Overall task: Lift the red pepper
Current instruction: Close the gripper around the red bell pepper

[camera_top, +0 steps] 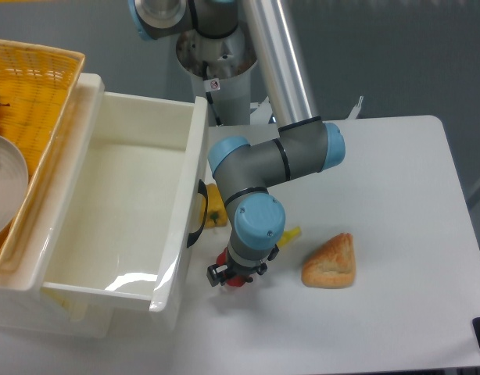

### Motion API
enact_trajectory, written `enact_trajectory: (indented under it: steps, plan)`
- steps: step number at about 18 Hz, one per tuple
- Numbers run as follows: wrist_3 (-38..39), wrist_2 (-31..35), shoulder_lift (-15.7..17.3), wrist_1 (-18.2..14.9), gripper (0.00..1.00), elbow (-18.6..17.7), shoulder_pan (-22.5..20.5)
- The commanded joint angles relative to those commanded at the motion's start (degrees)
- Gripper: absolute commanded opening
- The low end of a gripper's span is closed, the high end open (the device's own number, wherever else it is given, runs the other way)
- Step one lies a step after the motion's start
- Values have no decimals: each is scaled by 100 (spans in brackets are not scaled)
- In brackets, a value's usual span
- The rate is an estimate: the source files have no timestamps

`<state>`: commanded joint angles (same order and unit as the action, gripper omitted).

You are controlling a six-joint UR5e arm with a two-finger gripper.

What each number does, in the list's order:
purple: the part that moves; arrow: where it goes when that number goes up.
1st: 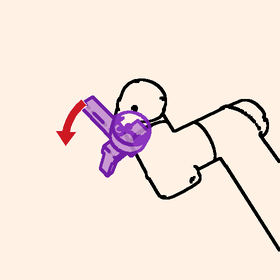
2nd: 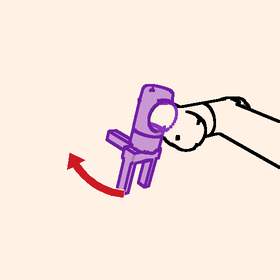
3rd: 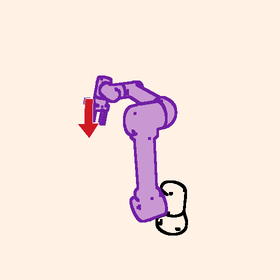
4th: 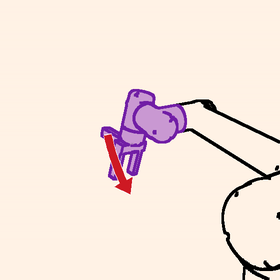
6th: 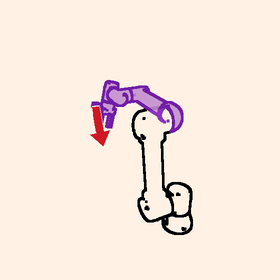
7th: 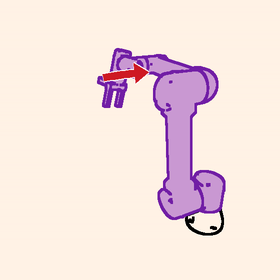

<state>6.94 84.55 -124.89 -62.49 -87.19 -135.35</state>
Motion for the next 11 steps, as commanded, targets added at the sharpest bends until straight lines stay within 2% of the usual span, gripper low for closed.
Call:
enact_trajectory:
  steps: [11]
  plan:
    - [-9,0,-53,35,94,0,53]
